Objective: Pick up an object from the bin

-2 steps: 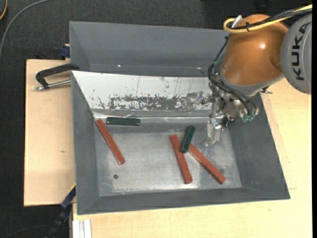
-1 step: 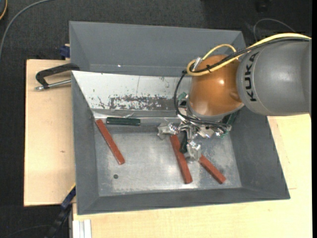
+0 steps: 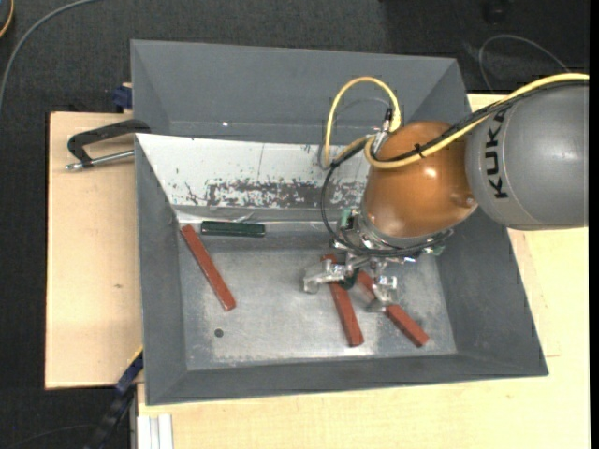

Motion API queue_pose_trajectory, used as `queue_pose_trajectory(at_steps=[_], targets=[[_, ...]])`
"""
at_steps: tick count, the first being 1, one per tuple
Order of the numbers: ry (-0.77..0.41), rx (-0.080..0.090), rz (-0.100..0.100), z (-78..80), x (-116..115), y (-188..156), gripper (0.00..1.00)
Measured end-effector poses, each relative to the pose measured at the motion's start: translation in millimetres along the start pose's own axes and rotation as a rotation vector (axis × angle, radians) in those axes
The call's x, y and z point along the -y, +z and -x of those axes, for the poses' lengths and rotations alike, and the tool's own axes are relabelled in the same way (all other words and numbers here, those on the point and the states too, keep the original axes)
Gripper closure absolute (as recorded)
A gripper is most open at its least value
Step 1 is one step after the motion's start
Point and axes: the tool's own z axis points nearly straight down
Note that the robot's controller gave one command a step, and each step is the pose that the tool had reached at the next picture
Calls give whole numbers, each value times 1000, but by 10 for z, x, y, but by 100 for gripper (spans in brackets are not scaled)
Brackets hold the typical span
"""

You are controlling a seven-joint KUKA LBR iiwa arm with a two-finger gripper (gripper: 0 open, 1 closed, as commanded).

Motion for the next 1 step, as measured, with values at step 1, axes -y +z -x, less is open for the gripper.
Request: queue_pose_trajectory(at_steps=[1], targets=[[2,1,-1,1,5,0,100]])
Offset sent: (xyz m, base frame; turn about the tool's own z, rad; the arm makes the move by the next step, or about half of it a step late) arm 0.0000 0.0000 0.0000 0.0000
